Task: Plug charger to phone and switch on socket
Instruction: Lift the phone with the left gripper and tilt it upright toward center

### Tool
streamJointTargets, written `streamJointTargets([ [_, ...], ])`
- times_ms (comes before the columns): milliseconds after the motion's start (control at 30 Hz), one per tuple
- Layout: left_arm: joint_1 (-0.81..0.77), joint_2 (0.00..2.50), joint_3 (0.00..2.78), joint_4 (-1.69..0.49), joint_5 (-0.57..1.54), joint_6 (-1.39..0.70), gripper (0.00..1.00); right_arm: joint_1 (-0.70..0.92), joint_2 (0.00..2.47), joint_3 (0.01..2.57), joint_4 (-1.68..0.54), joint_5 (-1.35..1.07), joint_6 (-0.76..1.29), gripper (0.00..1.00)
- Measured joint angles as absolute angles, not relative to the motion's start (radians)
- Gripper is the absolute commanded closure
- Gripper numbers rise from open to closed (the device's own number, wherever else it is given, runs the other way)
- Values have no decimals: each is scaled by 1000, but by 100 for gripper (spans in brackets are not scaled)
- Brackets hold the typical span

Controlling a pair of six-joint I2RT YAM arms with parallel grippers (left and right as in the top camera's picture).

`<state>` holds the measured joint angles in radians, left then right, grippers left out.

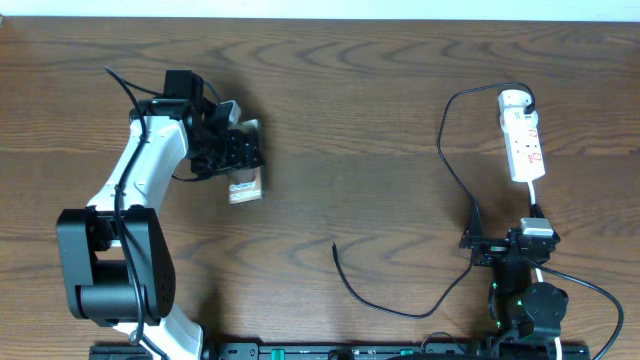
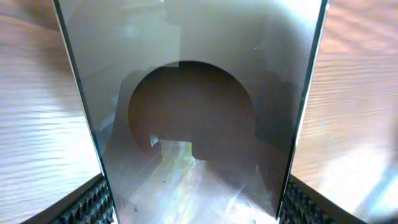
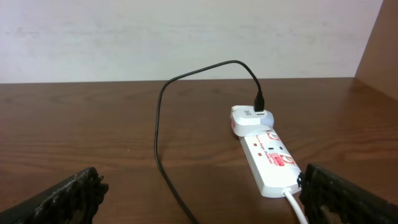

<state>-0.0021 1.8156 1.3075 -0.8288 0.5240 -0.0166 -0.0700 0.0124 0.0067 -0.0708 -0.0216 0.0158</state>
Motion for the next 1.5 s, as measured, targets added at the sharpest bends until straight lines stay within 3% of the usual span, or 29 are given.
streamJointTargets([
  [467, -2, 1815, 1308, -807, 993, -476, 93, -70, 12, 7, -71, -22, 16, 1],
  [1000, -2, 1810, 1308, -795, 1302, -1092, 93, -70, 12, 7, -71, -22, 16, 1],
  [1500, -2, 1810, 1308, -795, 1390, -1287, 92, -70, 12, 7, -71, -22, 16, 1],
])
